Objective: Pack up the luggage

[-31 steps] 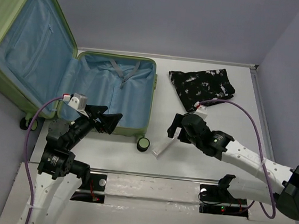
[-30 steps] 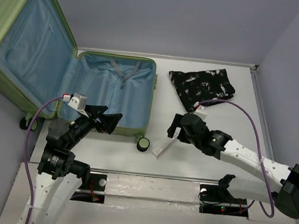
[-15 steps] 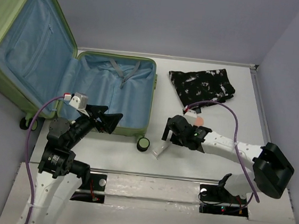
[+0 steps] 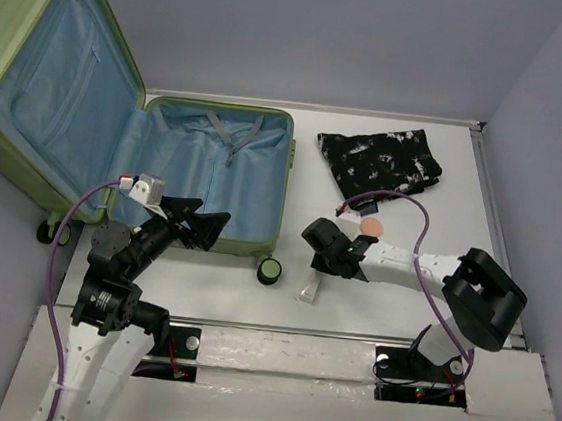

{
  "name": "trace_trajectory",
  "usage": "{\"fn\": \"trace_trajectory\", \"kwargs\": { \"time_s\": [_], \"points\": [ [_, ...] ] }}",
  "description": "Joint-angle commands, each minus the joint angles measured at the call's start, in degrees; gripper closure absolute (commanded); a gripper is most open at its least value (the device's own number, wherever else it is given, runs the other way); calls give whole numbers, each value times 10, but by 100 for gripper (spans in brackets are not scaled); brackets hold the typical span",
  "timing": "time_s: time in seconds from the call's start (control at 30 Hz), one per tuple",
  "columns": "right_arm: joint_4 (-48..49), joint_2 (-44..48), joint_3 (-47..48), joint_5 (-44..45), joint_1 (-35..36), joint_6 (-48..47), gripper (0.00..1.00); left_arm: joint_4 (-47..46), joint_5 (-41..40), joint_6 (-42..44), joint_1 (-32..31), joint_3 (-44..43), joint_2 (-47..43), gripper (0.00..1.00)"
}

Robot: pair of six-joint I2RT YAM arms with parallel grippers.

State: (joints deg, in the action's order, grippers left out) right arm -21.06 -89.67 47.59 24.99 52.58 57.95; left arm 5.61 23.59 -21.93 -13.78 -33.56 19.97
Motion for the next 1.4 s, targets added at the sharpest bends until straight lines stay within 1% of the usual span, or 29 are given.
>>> {"fn": "trace_trajectory", "kwargs": {
  "time_s": [0.0, 0.03, 0.1, 0.13, 0.17, 0.23, 0.27, 0.37, 0.4, 0.47, 0.5, 0.53, 0.57, 0.6, 0.67, 0.7, 0.73, 0.77, 0.83, 0.87, 0.9, 0.93, 0.97, 1.0, 1.07, 1.13, 1.2, 1.3, 1.37],
  "points": [
    [-15, 49, 36, 71, 3, -16, 74, -18, 6, -3, 2, -12, -8, 1],
    [-31, 75, 53, 86, 3, -29, 75, -18, 6, -4, 3, -12, -8, 1],
    [-32, 98, 77, 86, 3, -80, 75, -18, 6, -5, 4, -12, -10, 1],
    [-29, 106, 113, 81, 9, -98, 75, -17, 6, -6, 5, -12, -11, 1],
    [-22, 104, 135, 72, 9, -138, 75, -18, 3, -7, 5, -12, -12, 1],
    [11, 88, 181, 40, 9, -174, 73, -17, -1, -9, 9, -12, -12, 1],
    [22, 58, 235, 26, 9, -202, 73, -16, -3, -9, 9, -12, -12, 1],
    [55, -4, 328, -36, 9, -229, 70, -15, -6, -9, 11, -12, -11, 1],
    [68, -50, 389, -54, 9, -238, 64, -13, -8, -8, 12, -12, -10, 1],
    [66, -100, 455, -75, 9, -249, 51, -14, -9, -8, 12, -13, -10, 1],
    [65, -120, 504, -84, 9, -250, 42, -12, -10, -9, 11, -13, -9, 1],
    [63, -150, 523, -94, 9, -251, 26, -13, -11, -9, 12, -13, -10, 1],
    [56, -158, 536, -95, 9, -251, 20, -12, -12, -8, 12, -13, -11, 1],
    [42, -157, 541, -86, 9, -252, 17, -12, -14, -9, 13, -13, -12, 1],
    [42, -135, 509, -73, 1, -253, 16, -11, -14, -8, 13, -14, -12, 1],
    [42, -118, 484, -72, -18, -250, 17, -11, -13, -7, 13, -13, -12, 1],
    [41, -98, 422, -65, -30, -246, 19, -12, -11, -7, 13, -14, -12, 1],
    [42, -53, 385, -60, -42, -247, 21, -11, -11, -7, 13, -14, -12, 1],
    [35, -9, 308, -50, -95, -251, 24, -13, -5, -8, 13, -13, -12, 1],
    [17, 28, 237, -45, -118, -249, 29, -15, 0, -7, 13, -12, -11, 1],
    [9, 45, 203, -46, -141, -248, 31, -16, 1, -8, 13, -12, -11, 1],
    [4, 61, 171, -48, -163, -250, 32, -16, 3, -7, 13, -12, -11, 1],
    [1, 84, 116, -46, -202, -259, 32, -17, 6, -7, 13, -11, -11, 1],
    [-1, 92, 96, -47, -221, -265, 33, -17, 6, -8, 13, -12, -11, 1],
    [-3, 96, 60, -64, -264, -281, 33, -18, 8, -7, 13, -11, -11, 1],
    [-2, 83, 52, -76, -285, -293, 33, -18, 8, -8, 13, -11, -9, 1],
    [-2, 61, 55, -83, -309, -307, 33, -18, 8, -7, 13, -11, -7, 1],
    [1, -1, 75, -100, -330, -322, 33, -17, 8, -7, 13, -11, -5, 1],
    [2, -24, 83, -105, -335, -328, 33, -18, 8, -7, 13, -11, -4, 1]
  ]
}}
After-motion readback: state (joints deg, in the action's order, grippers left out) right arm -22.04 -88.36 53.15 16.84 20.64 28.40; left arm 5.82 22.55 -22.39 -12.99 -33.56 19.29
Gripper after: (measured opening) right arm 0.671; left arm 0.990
